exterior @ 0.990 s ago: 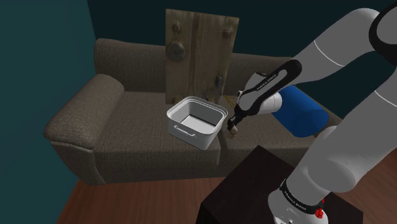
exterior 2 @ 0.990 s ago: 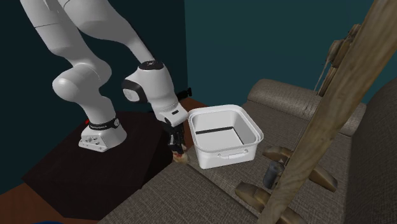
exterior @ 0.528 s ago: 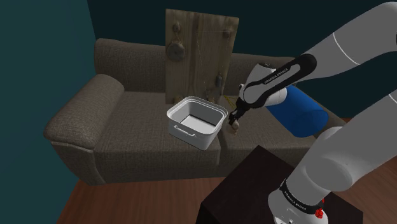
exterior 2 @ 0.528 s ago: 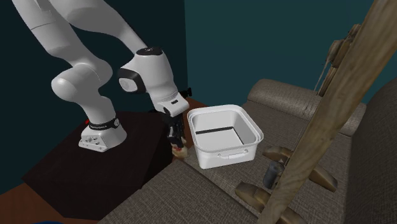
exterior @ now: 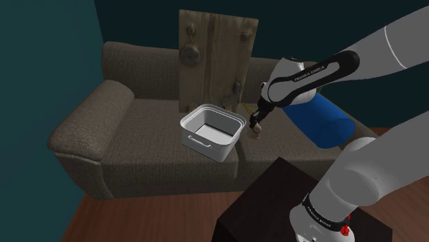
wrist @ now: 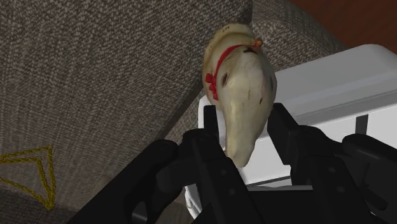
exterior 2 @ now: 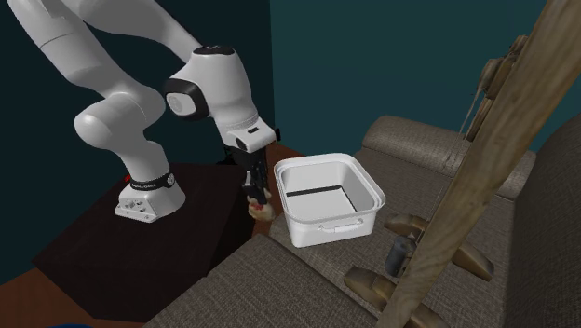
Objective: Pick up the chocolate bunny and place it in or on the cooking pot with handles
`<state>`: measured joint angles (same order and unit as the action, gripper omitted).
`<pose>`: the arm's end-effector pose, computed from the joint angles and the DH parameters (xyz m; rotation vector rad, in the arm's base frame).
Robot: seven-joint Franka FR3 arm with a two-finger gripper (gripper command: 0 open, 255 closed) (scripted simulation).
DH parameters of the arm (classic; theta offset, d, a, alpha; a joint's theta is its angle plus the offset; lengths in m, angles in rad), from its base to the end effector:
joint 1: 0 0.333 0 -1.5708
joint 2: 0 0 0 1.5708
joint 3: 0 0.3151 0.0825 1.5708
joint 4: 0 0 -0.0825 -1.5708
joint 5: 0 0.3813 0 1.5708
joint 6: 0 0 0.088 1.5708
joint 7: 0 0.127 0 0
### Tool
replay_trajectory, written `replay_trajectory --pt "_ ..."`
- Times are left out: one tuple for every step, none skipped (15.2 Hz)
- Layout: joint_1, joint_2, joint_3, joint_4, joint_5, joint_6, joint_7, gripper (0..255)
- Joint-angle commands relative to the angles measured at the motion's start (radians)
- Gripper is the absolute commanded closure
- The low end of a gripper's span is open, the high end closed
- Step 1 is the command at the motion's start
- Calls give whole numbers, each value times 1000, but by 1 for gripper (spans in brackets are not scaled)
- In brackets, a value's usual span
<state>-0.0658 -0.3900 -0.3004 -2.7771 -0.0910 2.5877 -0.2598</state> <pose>0.3669 -0.1296 0.3215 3.1250 -0.0353 0.3088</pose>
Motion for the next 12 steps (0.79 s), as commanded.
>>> replay_trajectory --pt "-4 -25 7 12 -5 -37 6 255" --pt "-6 -37 10 18 -6 -55 9 255" --pt "-7 -49 13 24 -8 -73 11 255" --pt "-9 -60 16 31 -9 -91 13 255" --pt "-10 -71 18 37 -10 -108 15 255" --pt "-11 -81 21 45 -11 -125 17 255" --pt "-12 -91 23 52 -12 -142 18 255" --pt "-13 -100 26 59 -12 -159 20 255" --pt "-14 -110 28 67 -12 -176 21 255" --pt "-14 -119 30 75 -13 -193 23 255" --pt "-15 -127 33 83 -13 -210 24 255" --pt "-15 -135 35 91 -13 -226 25 255"
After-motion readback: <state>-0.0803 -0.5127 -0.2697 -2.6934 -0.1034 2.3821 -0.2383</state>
